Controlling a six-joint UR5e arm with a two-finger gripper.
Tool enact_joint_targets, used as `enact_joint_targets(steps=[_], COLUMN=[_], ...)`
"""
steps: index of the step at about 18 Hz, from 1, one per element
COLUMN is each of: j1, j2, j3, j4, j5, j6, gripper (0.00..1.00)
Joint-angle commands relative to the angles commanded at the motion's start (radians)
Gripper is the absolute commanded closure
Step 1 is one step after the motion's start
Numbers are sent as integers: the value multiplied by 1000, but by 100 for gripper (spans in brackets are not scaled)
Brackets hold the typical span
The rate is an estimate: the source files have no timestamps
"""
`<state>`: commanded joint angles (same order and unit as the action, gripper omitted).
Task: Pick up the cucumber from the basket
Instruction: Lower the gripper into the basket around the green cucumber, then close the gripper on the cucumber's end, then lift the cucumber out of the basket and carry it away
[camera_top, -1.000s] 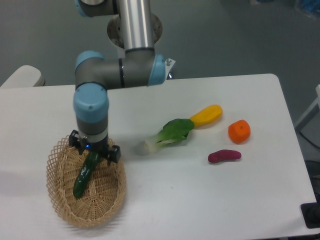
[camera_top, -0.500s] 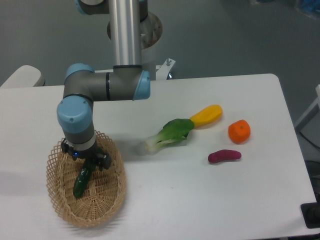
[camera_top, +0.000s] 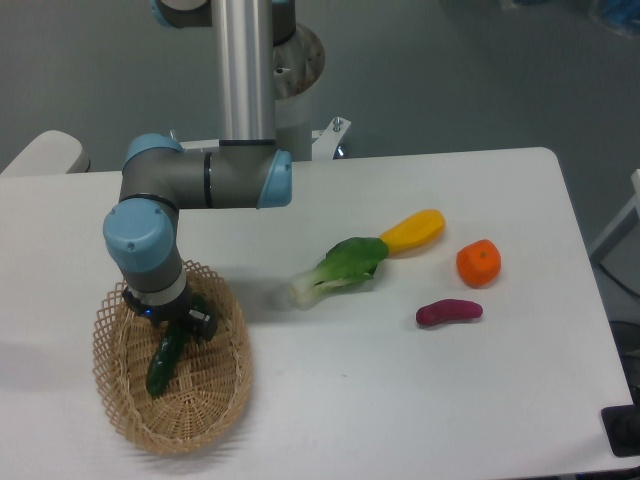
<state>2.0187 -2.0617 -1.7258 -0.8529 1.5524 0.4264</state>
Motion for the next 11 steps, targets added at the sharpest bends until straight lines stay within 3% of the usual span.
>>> enact_joint_targets(steps=[6,11], j1=[2,21], j2=[8,43], j3=[15,115], j4=[-2,-15], j5=[0,-3], j6=[5,6], gripper=[82,83])
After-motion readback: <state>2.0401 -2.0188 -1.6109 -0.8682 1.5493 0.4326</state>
